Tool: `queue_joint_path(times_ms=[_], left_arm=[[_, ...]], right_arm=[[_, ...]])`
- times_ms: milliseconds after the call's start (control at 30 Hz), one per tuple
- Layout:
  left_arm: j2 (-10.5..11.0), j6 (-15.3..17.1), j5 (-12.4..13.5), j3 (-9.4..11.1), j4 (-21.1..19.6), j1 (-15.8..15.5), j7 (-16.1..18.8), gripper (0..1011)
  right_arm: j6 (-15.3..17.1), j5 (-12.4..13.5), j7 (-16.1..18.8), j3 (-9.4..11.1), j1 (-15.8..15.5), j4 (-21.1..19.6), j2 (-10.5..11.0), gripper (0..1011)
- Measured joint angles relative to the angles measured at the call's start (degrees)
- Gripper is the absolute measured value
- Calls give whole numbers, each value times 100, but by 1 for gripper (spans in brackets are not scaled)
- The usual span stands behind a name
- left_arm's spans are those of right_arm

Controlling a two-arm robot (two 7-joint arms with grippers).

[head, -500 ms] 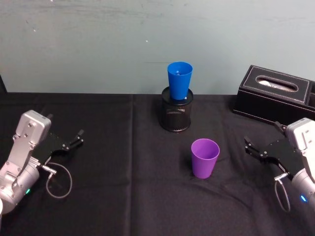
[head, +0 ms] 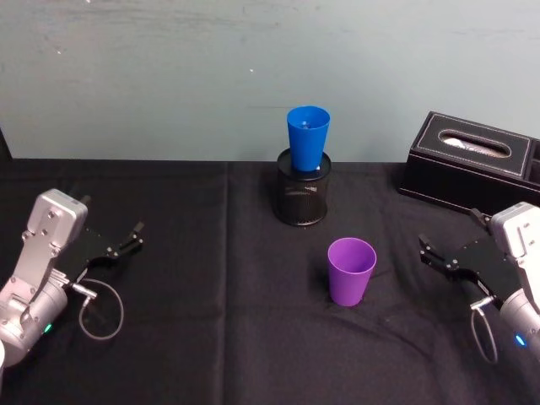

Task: Pick up one cup with a gripper and tap it against the other cup.

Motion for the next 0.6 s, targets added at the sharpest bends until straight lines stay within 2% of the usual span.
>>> queue_joint_path(times_ms=[600], left_arm=[[0,0,0,0,0,0,0,1011]], right_arm=[[0,0,0,0,0,0,0,1003]])
